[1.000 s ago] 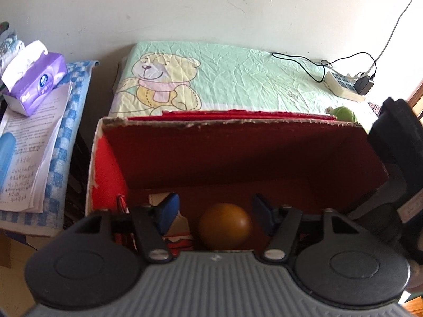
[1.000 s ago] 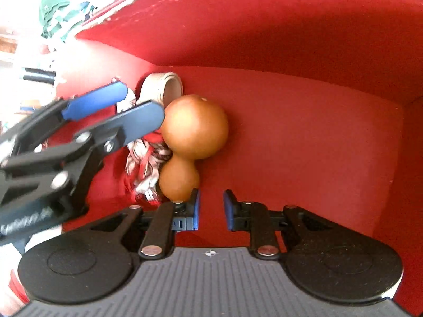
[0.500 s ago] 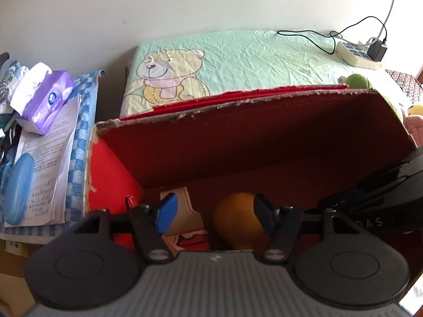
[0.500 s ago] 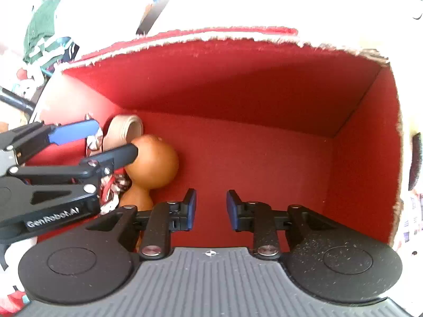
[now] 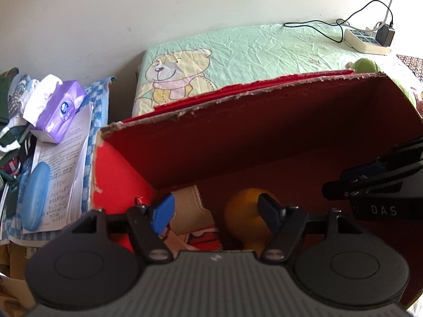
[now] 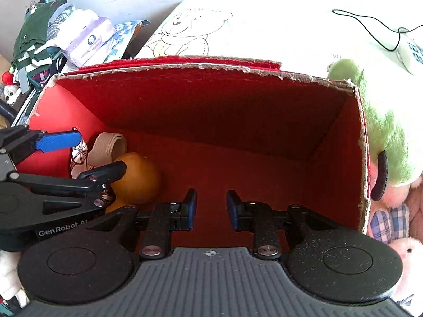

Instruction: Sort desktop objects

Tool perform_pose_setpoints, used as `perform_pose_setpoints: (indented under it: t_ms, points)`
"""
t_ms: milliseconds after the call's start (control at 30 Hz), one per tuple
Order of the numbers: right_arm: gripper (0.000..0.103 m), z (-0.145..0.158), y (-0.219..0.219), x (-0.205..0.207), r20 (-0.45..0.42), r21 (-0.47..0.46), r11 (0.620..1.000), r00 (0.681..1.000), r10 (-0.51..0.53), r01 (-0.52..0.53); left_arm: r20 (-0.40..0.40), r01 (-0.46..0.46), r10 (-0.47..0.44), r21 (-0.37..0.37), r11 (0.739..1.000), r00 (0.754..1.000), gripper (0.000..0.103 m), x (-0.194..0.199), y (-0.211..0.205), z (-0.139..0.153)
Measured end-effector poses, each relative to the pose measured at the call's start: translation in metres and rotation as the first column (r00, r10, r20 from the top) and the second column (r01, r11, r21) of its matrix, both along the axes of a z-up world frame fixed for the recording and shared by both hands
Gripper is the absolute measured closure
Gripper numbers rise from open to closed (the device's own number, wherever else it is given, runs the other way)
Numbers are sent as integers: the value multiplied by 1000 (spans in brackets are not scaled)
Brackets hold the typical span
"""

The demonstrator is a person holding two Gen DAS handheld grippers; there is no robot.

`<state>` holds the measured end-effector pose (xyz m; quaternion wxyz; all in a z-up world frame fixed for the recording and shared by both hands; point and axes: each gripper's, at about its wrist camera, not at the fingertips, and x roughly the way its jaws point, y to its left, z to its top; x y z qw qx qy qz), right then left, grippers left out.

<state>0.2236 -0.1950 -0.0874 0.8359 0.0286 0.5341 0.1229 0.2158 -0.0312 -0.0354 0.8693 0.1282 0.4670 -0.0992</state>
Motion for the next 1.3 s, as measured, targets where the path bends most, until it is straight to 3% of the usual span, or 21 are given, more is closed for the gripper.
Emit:
perform_pose_setpoints:
  t_ms: [300,433,567,733,1300]
  points:
    - [75,1,16,-13,92,-62,998,995,23,-18,27,0,-1,40,999,1000,27,-3,-5,-1]
    - [82,-1,20,-10,114,-77,997,993,20,-11,32,-1,-1,49,999,999,27,-3,-6,-2]
    - [83,-1,25,-7,121,-102,995,992,17,-4,41,-10,7,63,998,999,25,-5,-7,-2]
    - [83,-1,8,-5,66,-56,997,997,-40,43,53,-15,11,73,997,999,25,-7,-7,-1]
    - [84,5,2,-15,124,-39,998,991,-51,56,50,-12,8,81,997,999,22,-5,-9,-2]
